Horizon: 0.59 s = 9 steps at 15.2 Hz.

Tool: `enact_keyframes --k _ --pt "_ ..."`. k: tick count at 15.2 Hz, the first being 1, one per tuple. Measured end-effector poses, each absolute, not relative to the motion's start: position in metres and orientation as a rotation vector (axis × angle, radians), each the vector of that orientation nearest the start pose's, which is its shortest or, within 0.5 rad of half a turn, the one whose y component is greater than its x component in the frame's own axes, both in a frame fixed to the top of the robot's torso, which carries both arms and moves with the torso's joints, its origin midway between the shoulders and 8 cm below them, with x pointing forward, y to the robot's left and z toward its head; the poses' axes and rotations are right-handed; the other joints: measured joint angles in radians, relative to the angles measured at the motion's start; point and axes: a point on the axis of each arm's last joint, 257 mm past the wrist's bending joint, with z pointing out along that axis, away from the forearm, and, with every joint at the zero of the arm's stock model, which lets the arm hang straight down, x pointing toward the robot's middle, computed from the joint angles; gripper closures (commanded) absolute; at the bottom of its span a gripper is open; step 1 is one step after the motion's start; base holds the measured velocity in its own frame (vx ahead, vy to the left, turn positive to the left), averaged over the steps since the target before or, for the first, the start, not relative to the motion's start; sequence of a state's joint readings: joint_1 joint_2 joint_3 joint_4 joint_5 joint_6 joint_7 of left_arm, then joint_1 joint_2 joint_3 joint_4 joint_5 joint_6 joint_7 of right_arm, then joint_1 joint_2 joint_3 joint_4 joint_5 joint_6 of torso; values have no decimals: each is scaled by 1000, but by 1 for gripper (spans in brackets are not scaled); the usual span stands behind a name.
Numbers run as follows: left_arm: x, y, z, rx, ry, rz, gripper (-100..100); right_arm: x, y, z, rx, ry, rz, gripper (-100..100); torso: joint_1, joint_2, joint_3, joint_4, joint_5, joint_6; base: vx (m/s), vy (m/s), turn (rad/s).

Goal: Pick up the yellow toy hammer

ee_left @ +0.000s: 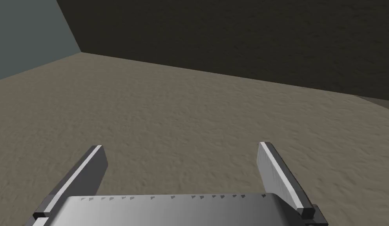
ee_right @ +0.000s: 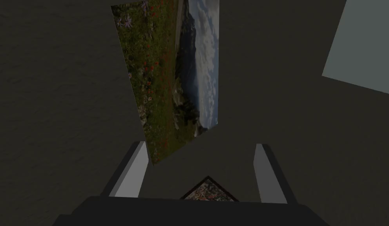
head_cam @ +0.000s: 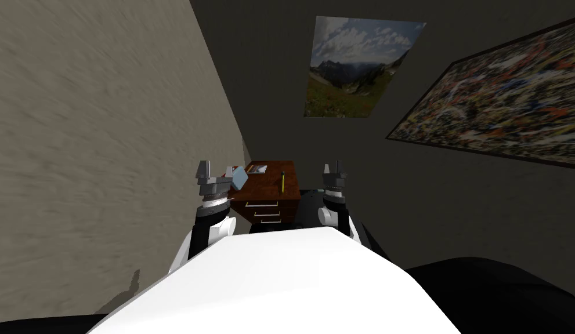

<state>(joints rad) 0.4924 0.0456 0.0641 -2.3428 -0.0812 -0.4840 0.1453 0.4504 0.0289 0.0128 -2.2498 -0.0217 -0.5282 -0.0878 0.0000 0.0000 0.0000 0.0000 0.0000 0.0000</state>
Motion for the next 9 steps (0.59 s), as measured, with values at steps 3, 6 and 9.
enact_keyframes --k 3,6,9 --pt "333 281 52 -577 625 -1338 0 353 -272 24 687 576 1435 -100 1 7 4 1 0 0 -105 23 -6" --pt "333 281 52 -578 625 -1338 0 359 -272 11 697 643 1427 -100 1 7 4 1 0 0 -83 24 5" --pt "333 281 52 -577 625 -1338 0 368 -272 -8 722 723 1414 -100 1 7 4 1 0 0 -85 28 13"
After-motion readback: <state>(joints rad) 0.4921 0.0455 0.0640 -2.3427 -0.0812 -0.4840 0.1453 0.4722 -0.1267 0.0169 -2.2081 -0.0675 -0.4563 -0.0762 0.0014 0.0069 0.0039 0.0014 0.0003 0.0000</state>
